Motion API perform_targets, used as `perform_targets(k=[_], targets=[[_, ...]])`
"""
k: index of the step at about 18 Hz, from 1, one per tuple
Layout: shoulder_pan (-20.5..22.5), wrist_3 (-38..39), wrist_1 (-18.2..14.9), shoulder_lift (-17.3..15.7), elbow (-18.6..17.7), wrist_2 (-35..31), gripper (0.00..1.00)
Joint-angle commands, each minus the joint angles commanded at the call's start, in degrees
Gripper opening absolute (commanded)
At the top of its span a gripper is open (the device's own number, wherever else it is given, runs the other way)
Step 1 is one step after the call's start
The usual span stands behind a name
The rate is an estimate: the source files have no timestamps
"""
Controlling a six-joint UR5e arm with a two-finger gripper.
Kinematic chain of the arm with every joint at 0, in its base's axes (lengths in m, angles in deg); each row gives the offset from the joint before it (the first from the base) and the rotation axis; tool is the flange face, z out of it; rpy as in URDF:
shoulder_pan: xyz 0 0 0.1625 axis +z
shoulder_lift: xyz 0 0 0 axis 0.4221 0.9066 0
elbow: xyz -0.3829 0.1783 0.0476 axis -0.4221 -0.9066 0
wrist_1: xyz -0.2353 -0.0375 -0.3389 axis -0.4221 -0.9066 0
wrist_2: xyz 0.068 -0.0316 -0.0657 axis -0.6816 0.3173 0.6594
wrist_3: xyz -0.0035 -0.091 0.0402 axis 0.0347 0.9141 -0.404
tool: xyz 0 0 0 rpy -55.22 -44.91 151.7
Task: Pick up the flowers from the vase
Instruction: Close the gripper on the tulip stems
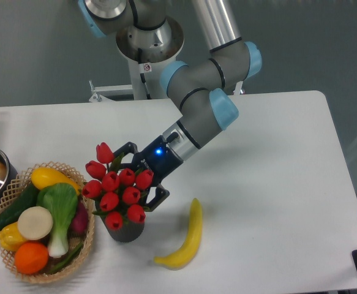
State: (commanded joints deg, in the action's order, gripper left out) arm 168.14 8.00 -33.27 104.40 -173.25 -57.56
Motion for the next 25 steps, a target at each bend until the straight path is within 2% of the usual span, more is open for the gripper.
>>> perform_targets(k=[5,6,8,13,18,22,25], targets=[[0.00,0.00,0.00,0.00,0.09,0.35,0.57],[0.00,0.00,0.00,-0.09,-0.26,0.44,0.48],[0.00,0.00,0.00,-0.17,-0.44,0.44,0.41],[0.00,0.17,0.00,-0.35,-0.62,0.62,0.36],[0.44,0.53,0.00,-0.70,-0.62,0.88,0.36],[0.79,4.21,-0.09,-3.33,-0.18,1.05,0.36],[1.67,7.11,0.00,-4.39,0.88,4.64,0.37]])
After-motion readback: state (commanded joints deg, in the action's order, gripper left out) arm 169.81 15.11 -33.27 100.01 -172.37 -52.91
